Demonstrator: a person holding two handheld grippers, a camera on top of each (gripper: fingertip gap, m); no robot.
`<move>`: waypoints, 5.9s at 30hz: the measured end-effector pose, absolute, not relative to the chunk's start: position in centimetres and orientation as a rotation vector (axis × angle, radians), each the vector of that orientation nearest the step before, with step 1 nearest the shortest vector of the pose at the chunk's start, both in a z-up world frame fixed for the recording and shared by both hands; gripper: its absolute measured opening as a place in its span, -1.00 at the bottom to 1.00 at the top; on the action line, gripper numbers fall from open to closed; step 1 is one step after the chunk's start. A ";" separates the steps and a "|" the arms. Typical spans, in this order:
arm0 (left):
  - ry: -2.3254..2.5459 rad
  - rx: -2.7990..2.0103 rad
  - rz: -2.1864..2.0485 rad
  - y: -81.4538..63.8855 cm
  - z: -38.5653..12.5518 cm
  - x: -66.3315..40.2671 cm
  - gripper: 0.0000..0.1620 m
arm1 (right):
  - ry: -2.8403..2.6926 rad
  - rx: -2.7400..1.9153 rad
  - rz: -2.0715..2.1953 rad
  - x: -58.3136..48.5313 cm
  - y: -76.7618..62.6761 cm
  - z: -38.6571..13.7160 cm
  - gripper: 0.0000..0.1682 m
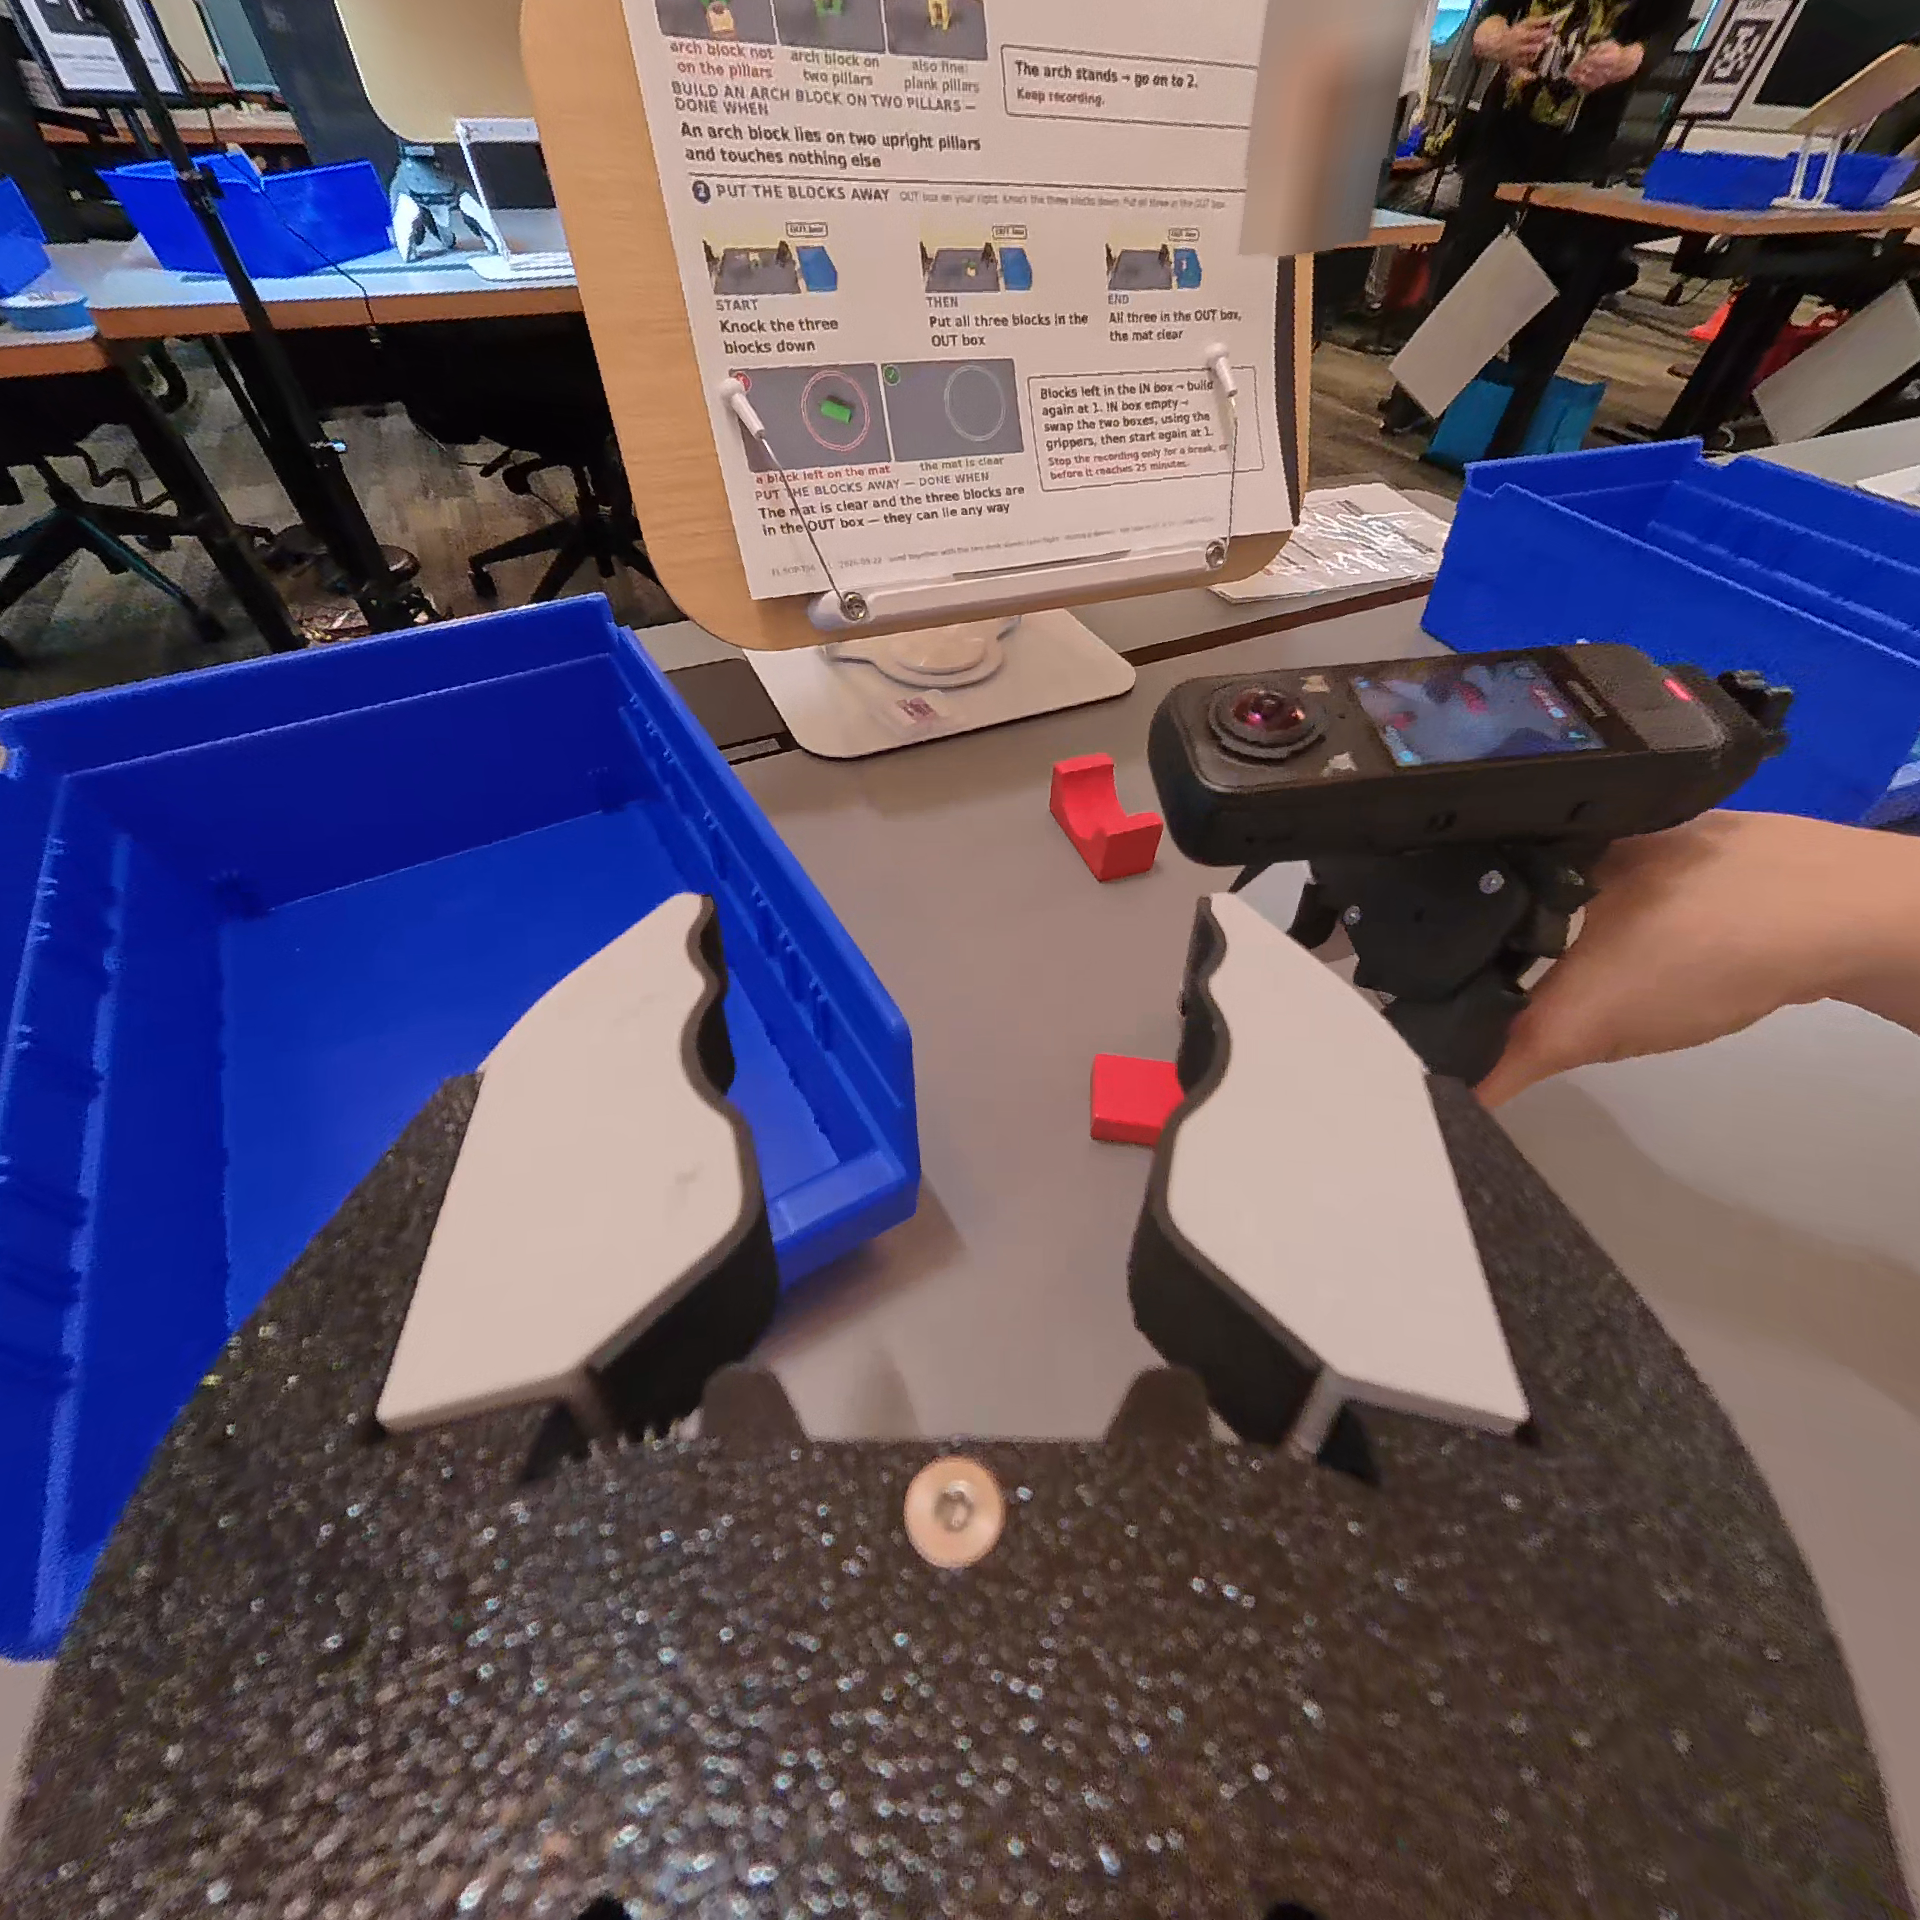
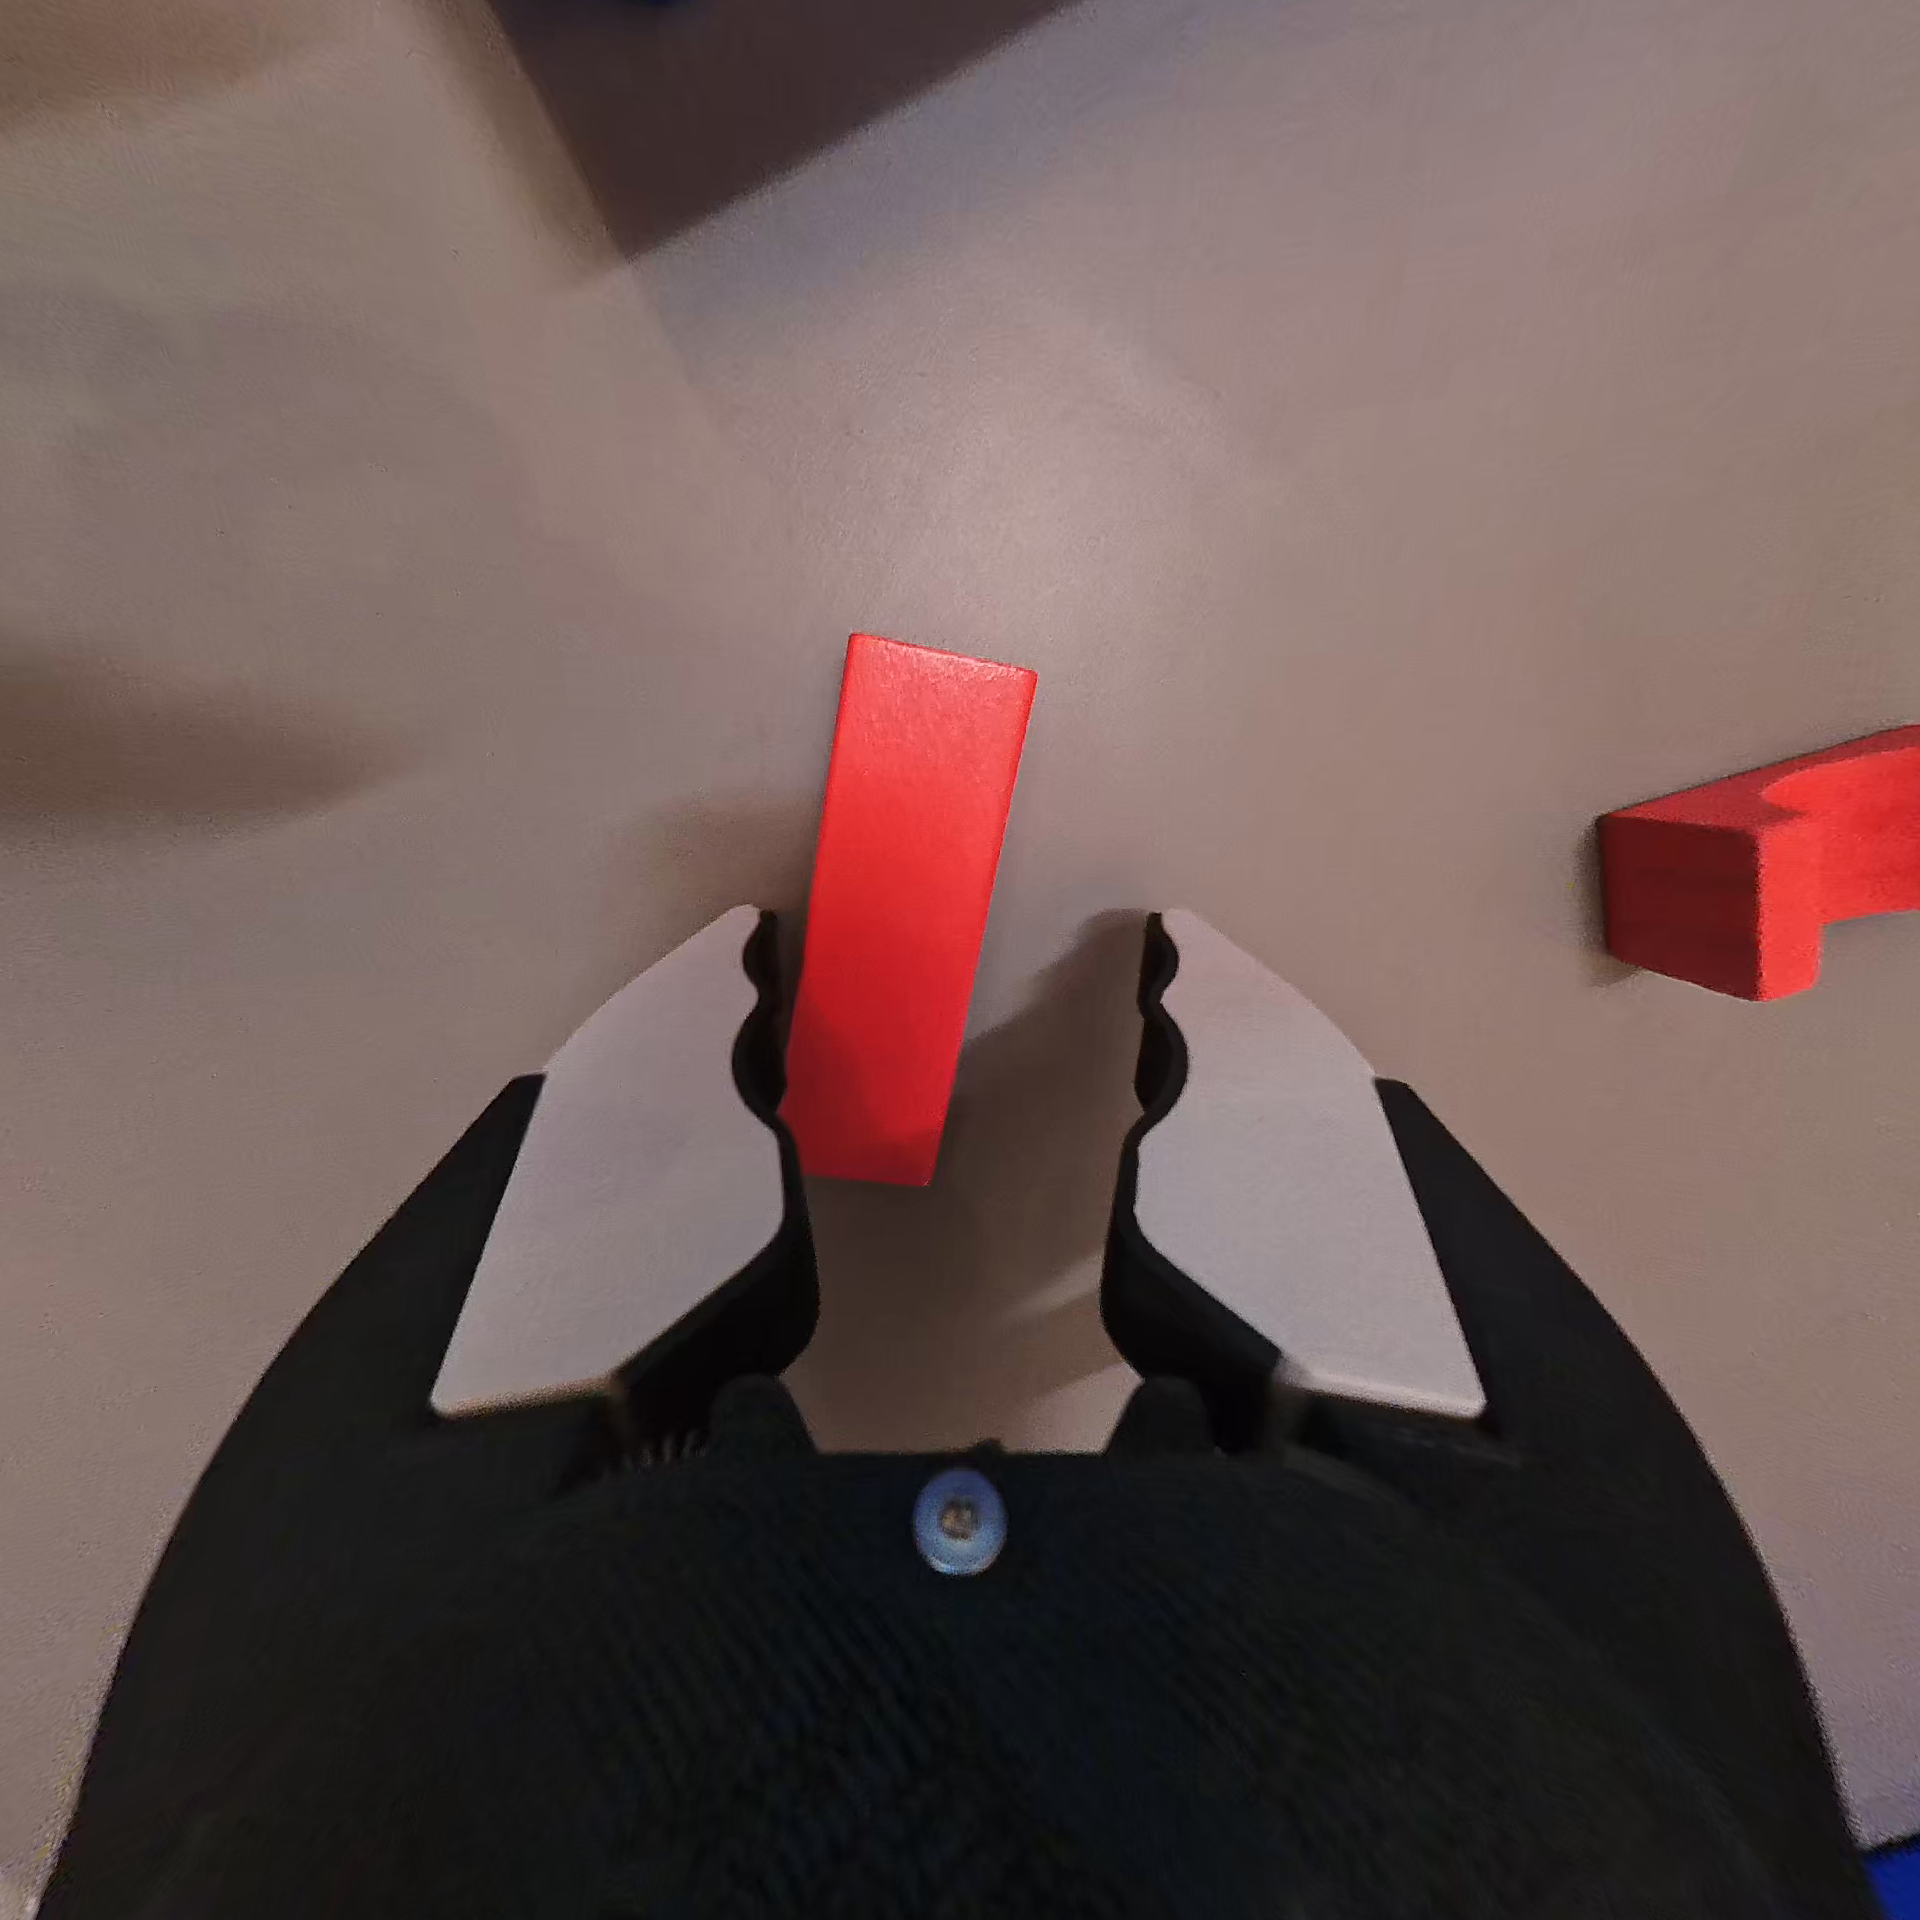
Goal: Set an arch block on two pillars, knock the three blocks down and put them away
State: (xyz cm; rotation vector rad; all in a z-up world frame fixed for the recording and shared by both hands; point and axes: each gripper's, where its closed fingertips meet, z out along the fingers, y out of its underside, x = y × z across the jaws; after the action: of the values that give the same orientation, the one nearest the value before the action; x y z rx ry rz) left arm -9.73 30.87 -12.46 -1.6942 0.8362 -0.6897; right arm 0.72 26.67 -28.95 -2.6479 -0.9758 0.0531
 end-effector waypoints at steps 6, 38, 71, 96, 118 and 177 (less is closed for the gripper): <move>0.854 -1.695 -0.684 30.6 -12.5 -9.6 0.03 | -1.014 -2.629 0.064 0.5 26.4 -29.0 -0.61; 1.031 -1.472 -0.878 24.5 -15.2 3.4 -0.04 | 0.191 -2.797 -0.220 46.6 13.8 -22.9 -0.61; 0.841 -1.604 -0.591 27.8 -18.2 2.6 0.00 | -0.690 -2.460 0.172 16.5 31.4 -21.7 -0.05; 0.877 -1.629 -0.494 28.8 -19.9 1.8 0.03 | -1.271 -2.359 0.188 11.4 37.0 -27.8 0.06; 0.929 -1.662 -0.546 28.0 -20.9 2.5 0.02 | -0.946 -2.479 -0.042 21.4 27.6 -16.2 -0.13; 1.437 -2.083 -1.275 10.6 -14.2 29.3 -0.02 | 0.085 -1.886 -0.271 32.8 1.7 -11.8 -0.10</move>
State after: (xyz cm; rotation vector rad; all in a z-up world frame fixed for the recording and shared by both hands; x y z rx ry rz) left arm 29.26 10.55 -14.17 -2.0834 1.4374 -1.2753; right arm 32.83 1.69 -11.78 -1.8859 0.0848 -0.2709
